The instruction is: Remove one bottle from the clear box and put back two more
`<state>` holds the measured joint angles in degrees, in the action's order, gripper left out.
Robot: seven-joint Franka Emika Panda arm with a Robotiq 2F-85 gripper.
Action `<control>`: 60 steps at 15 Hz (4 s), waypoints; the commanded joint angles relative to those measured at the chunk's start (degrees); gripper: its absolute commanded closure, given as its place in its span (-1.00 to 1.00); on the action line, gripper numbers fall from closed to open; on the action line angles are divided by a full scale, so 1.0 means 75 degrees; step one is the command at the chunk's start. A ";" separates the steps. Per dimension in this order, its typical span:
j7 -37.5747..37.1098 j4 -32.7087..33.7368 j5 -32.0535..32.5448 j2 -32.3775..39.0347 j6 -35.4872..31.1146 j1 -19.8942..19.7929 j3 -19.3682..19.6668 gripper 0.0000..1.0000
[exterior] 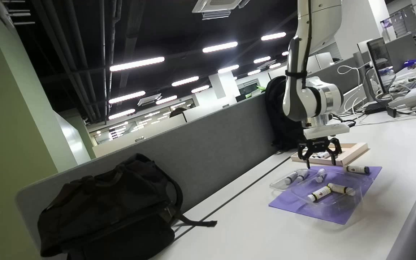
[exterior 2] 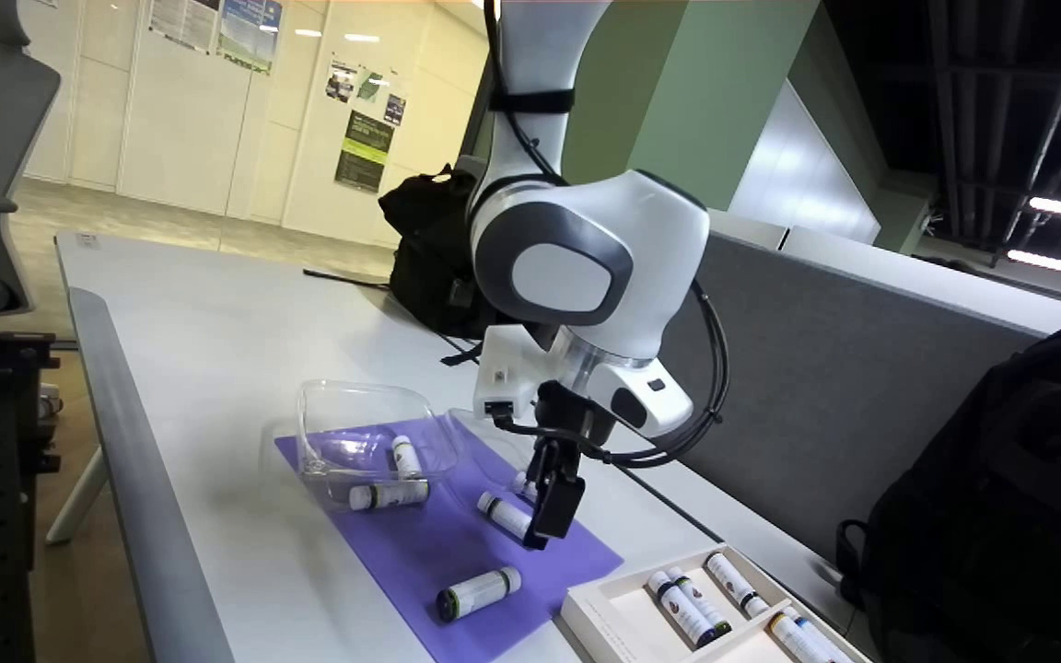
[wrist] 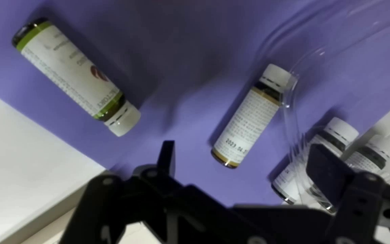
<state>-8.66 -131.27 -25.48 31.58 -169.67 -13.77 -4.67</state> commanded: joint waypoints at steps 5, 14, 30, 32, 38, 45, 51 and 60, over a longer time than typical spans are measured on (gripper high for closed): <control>0.0248 -0.0023 -0.1274 -0.0059 -0.0448 -0.1194 -0.1184 -1.00; -0.0440 0.0268 -0.2254 0.0397 -0.0311 -0.1623 -0.1035 -1.00; -0.1196 0.1049 -0.2170 0.0824 0.1026 -0.0168 0.0197 -1.00; -0.1277 0.1139 -0.2132 0.0846 0.1326 0.0070 0.0426 -1.00; -0.1442 0.1363 -0.2128 0.0930 0.2032 0.0488 0.0815 -1.00; -0.1490 0.1593 -0.2006 0.1070 0.2521 0.0604 0.0977 -0.49; -0.1419 0.1742 -0.2100 0.1141 0.2616 0.0668 0.1016 0.35; -0.1228 0.1191 -0.1878 0.0555 0.2150 0.0915 0.1208 0.84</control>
<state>-17.00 -119.43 -41.45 38.68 -151.29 -8.78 2.61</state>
